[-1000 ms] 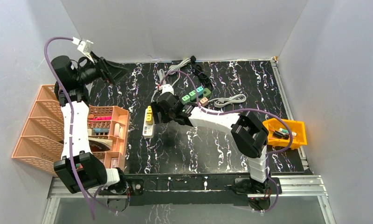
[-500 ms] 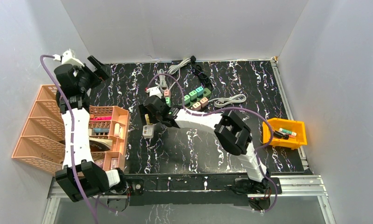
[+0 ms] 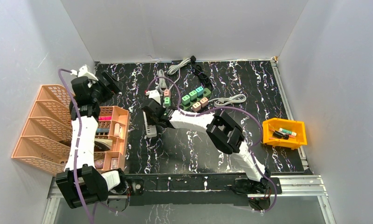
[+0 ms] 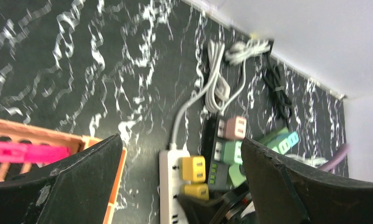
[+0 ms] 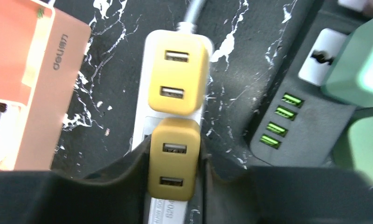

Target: Pull the plug off the socket

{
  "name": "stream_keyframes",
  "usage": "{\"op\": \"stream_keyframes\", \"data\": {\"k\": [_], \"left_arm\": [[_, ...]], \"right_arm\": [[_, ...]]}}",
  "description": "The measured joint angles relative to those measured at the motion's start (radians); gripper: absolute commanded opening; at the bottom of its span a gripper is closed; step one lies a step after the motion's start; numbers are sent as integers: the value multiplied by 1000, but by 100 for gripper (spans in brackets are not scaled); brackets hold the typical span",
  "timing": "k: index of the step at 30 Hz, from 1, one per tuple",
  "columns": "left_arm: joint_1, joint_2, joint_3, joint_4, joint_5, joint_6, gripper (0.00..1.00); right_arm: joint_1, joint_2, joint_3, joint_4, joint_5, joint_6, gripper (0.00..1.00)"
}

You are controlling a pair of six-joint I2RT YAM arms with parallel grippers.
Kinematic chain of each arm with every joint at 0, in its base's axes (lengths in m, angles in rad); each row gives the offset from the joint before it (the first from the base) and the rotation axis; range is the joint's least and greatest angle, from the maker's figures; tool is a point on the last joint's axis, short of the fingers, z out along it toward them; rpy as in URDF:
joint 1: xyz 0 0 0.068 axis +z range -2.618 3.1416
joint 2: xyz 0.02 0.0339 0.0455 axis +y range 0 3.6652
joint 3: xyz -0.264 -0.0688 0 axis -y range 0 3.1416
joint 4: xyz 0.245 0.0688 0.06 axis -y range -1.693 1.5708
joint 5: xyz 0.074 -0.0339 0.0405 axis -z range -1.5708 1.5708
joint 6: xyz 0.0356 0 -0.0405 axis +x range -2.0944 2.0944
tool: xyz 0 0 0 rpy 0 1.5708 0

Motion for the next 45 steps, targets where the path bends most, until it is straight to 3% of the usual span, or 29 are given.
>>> {"op": "stream_keyframes", "data": {"k": [1,2,9,15,22,31,33,34,35,36,37,45], "left_arm": [[-16,-7,-31,1,2,0,98],[-28,-12,-53,-1,2,0,98],[-207,-24,-196,-4,-6,-35,98],[-332,-2,-205,0,-14,-101,98],[-382,37,-282,63,-8,-232,98],[-529,123,-338,164,-17,-377,97],[-550,147,-343,182,-19,-396,86],[-560,159,-344,188,-21,-406,66],[-568,169,-345,196,-22,-415,39],[-575,177,-347,206,-22,-426,5],[-579,186,-351,225,-19,-438,0],[-586,212,-371,226,-52,-482,0]], "right_arm": [[1,-6,-7,8,17,2,6],[0,-11,-14,10,28,-3,0],[-27,-109,-164,61,-8,-38,0],[-130,-285,-370,154,-166,-30,0],[-271,-359,-418,287,-349,0,0],[-264,-359,-420,338,-454,32,0],[-267,-359,-420,346,-462,37,0],[-268,-359,-420,347,-466,40,0],[-268,-359,-420,349,-470,43,0],[-268,-359,-420,349,-473,45,0],[-267,-359,-420,349,-480,47,0],[-261,-377,-412,349,-547,48,0]]}}
